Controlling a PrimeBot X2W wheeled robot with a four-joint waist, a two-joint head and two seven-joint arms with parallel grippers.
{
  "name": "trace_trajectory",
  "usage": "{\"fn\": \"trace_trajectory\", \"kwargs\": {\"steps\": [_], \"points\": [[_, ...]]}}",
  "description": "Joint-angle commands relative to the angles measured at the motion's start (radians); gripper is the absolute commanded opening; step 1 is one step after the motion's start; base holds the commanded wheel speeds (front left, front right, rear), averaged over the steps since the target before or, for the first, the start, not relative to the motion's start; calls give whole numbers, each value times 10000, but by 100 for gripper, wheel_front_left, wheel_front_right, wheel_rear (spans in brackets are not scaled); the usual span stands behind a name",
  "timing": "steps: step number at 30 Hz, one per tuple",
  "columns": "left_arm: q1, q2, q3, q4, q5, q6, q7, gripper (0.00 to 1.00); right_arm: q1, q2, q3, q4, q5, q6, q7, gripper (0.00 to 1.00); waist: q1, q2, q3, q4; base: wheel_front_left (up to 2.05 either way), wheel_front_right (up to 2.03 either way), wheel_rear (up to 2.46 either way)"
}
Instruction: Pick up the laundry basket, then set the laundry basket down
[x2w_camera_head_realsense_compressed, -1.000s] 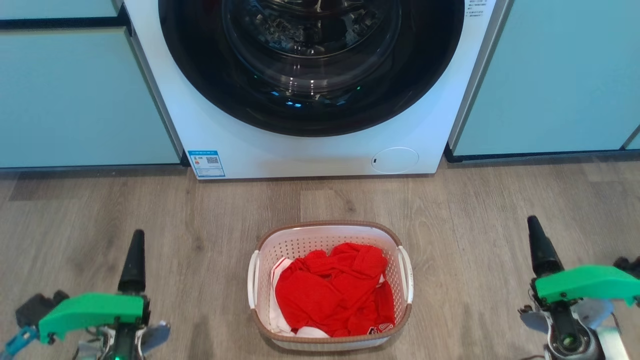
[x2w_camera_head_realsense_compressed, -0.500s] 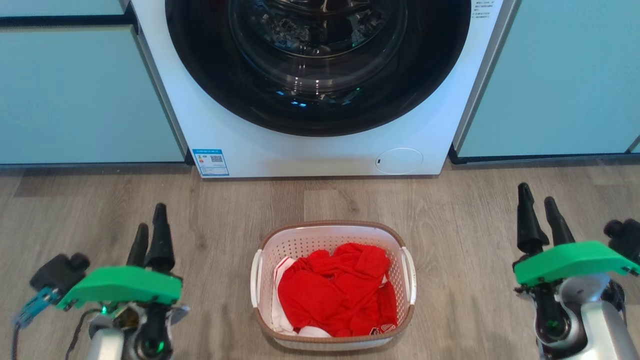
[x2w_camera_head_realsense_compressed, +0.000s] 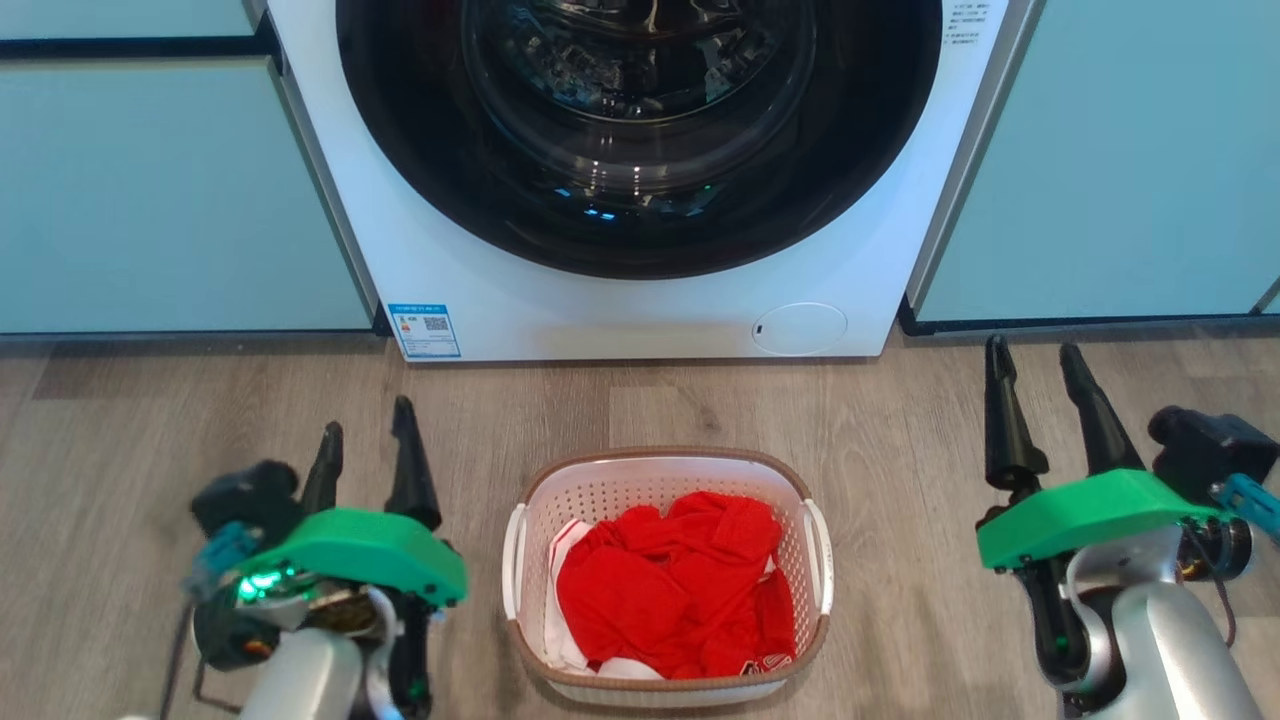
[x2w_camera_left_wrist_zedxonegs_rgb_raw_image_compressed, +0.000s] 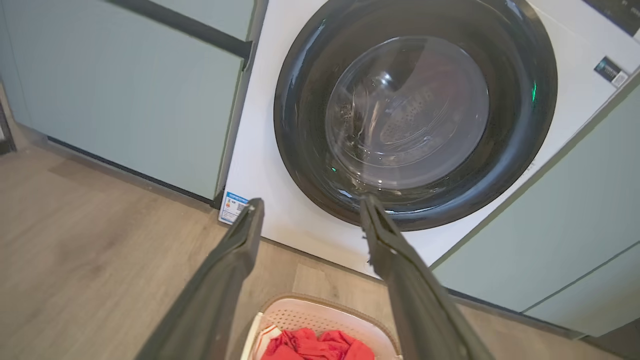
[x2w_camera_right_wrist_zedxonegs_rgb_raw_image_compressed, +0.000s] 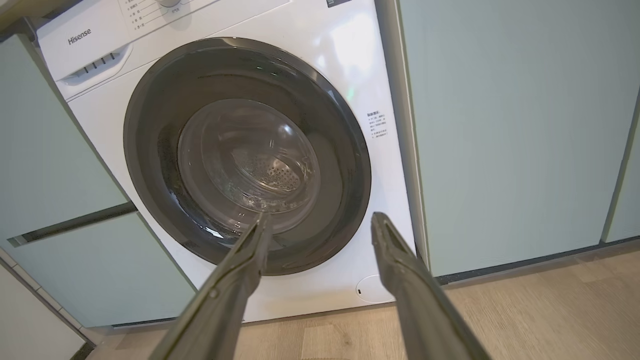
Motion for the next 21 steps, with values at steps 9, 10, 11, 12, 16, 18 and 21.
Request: {"fn": "trace_trajectory", "kwargs": {"steps": [9, 10, 11, 12, 16, 18, 21], "points": [[-1209, 910, -1958, 943, 1392, 1352, -406, 100, -341, -74, 102, -83, -1198, 17, -406, 100, 0, 0, -232, 4, 0, 0, 0], [-1209, 910, -1958, 943, 1392, 1352, -406, 100, -341, -74, 102, -83, -1198, 17, -406, 100, 0, 0, -232, 4, 0, 0, 0], [-1292, 955, -2153, 1067, 1507, 1389, -435, 100, -304, -69, 222, 42, -1218, 18, -435, 100, 0, 0, -257, 9, 0, 0, 0], [-1368, 992, -2326, 1175, 1620, 1448, -465, 100, -287, -68, 308, 136, -1248, 18, -464, 100, 0, 0, -280, 10, 0, 0, 0], [-1603, 1095, -2861, 1415, 1976, 1729, -583, 100, -282, -107, 565, 401, -1363, 19, -580, 100, 0, 0, -338, 14, 0, 0, 0], [-1702, 1140, -3063, 1509, 2124, 1833, -642, 100, -311, -118, 594, 553, -1499, 19, -639, 100, 0, 0, -348, 14, 0, 0, 0], [-1842, 1173, -3294, 1525, 2368, 2044, -732, 100, -382, -120, 595, 666, -1815, 20, -727, 100, 0, 0, -347, 25, 0, 0, 0]]}}
